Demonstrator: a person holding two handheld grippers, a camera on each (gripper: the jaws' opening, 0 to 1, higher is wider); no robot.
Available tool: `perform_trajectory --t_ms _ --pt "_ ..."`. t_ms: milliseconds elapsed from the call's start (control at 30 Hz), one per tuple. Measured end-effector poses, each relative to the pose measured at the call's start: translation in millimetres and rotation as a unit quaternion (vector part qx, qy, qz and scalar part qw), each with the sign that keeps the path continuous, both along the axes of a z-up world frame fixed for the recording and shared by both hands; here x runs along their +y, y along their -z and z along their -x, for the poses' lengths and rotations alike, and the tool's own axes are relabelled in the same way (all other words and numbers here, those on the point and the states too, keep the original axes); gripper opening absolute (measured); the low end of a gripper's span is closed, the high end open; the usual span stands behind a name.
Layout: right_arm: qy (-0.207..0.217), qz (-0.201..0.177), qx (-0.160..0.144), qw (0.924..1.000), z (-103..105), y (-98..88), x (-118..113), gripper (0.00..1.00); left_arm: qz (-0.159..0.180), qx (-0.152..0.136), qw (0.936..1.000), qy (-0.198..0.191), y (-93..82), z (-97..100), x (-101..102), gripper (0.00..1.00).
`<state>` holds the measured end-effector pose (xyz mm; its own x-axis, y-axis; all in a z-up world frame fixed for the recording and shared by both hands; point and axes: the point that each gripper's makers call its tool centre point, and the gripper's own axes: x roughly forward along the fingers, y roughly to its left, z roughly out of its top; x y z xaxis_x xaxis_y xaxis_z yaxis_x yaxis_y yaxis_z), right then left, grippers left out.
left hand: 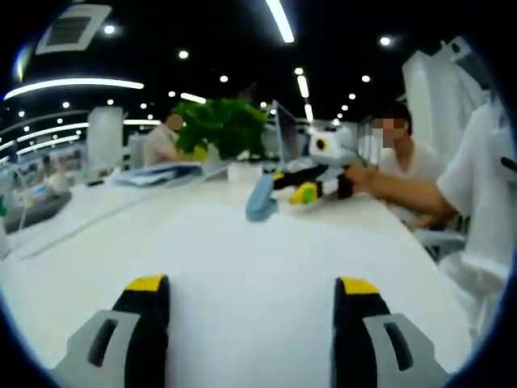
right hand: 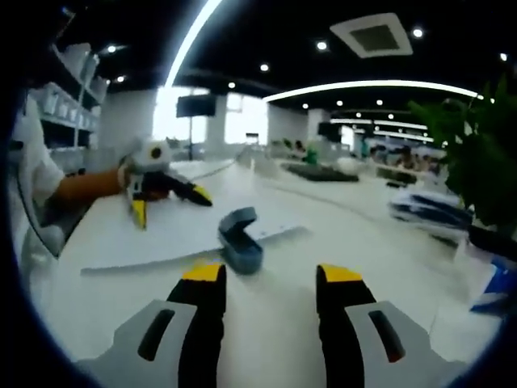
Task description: Pick up the paper insert the paper into the punch align the paper edges press the punch to punch holes
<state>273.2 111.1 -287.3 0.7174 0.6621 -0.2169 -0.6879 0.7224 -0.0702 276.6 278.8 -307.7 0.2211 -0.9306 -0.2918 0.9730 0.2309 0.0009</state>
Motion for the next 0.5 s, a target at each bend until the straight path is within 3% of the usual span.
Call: perform_trajectory --t_ms 300,500 --pt "-0.045 -0.019 0.001 0.9988 -0.5 0.6 12.9 0.43 0.000 0.000 1.0000 0.000 0.0 -0.6 0.1 0.83" --pt "-0.069 -0.005 0.009 0.9976 -5.2 7.0 24.6 0.43 0.000 0.000 1.0000 0.000 0.1 -1.2 0.1 0.83"
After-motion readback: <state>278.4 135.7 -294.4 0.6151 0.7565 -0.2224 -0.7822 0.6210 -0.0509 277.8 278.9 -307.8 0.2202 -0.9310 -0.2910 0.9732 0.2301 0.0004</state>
